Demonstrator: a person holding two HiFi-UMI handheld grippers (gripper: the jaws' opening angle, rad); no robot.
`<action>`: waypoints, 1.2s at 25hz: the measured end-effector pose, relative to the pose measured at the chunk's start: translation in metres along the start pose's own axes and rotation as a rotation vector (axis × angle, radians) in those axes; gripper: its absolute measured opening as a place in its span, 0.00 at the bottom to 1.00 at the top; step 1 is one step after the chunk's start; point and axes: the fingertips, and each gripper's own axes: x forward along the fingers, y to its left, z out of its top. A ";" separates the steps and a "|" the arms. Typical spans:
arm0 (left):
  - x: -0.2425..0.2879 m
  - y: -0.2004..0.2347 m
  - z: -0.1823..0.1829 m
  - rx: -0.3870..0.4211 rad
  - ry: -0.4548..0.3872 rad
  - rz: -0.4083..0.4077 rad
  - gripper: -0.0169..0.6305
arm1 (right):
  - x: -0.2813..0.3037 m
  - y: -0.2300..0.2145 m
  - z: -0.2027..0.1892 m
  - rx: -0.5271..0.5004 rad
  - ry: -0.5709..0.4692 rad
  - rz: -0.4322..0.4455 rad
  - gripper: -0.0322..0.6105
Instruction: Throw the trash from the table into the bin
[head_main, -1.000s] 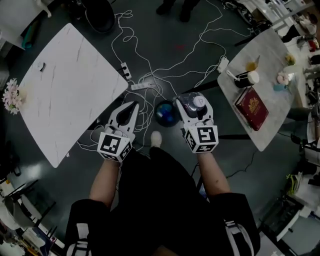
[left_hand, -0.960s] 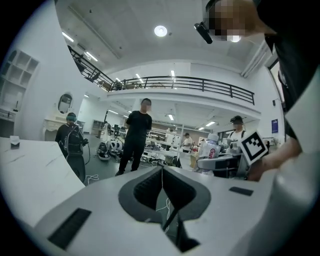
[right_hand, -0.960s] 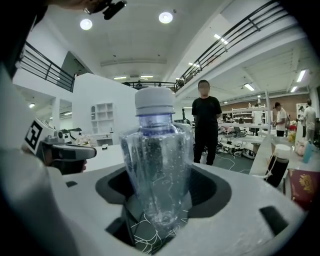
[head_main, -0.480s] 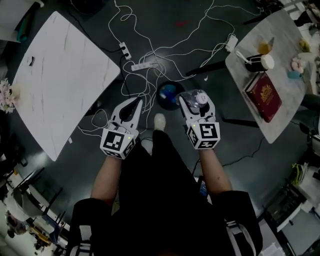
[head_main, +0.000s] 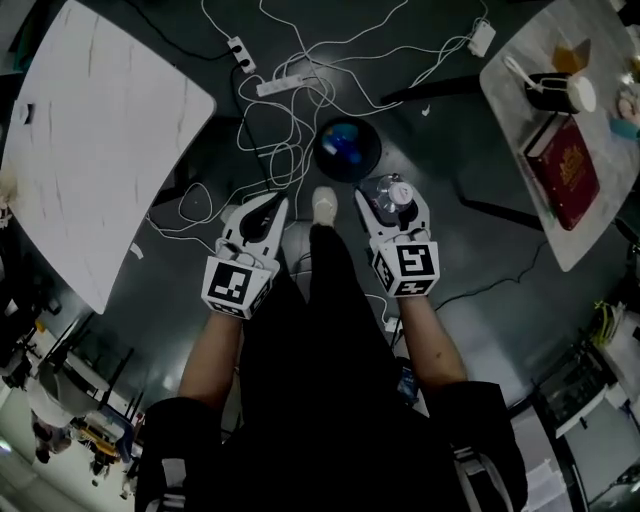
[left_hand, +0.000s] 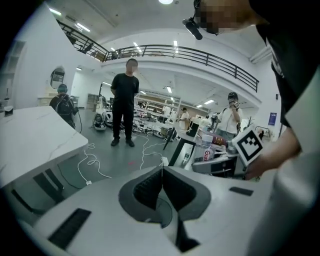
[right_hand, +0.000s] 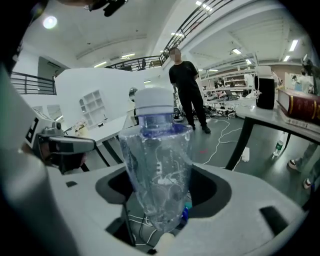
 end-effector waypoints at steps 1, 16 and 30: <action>0.002 -0.001 -0.007 -0.006 0.009 0.000 0.05 | 0.002 0.000 -0.008 0.006 0.010 0.003 0.52; 0.048 0.023 -0.066 -0.048 0.079 0.032 0.05 | 0.069 -0.026 -0.082 0.022 0.118 0.017 0.52; 0.085 0.038 -0.120 -0.030 0.124 0.021 0.05 | 0.152 -0.058 -0.174 -0.016 0.247 -0.009 0.52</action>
